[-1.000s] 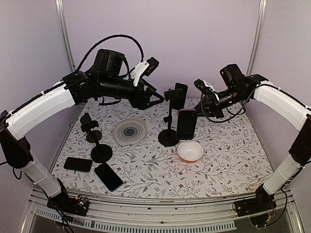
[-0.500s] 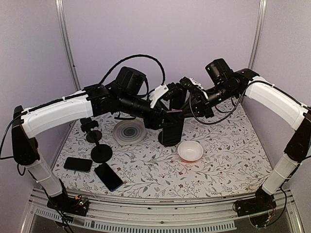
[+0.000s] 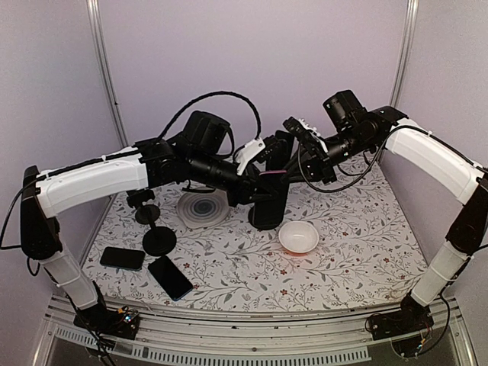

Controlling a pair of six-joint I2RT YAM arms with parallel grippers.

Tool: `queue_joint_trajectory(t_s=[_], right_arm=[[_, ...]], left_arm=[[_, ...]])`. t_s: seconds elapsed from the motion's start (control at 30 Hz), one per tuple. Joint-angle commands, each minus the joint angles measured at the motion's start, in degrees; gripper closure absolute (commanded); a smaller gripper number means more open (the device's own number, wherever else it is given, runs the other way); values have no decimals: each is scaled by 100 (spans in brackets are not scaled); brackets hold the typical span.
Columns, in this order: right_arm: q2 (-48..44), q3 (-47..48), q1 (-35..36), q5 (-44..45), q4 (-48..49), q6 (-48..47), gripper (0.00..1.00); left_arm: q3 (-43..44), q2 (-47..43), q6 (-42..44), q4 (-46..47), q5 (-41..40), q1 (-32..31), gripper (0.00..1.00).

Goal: Place the phone on the phone stand

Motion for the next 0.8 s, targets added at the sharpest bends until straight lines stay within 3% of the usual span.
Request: queue_joint_trajectory(t_s=[0.0, 0.13, 0.27, 0.37, 0.53, 0.77], right_arm=[[36, 200, 24, -297, 18, 44, 100], [33, 200, 20, -260, 54, 91, 93], [-32, 262, 28, -138, 53, 190, 50], [-128, 309, -4, 202, 115, 227, 36], [-151, 498, -404, 275, 300, 387, 33], [415, 1016, -1084, 328, 643, 1099, 41]], left_arm=[[39, -51, 53, 117, 224, -56, 89], [80, -26, 91, 94, 290, -57, 99], [78, -83, 128, 97, 323, -43, 100], [42, -184, 127, 97, 300, -43, 100], [-124, -389, 82, 96, 266, -1, 100], [-237, -586, -368, 96, 77, 237, 100]])
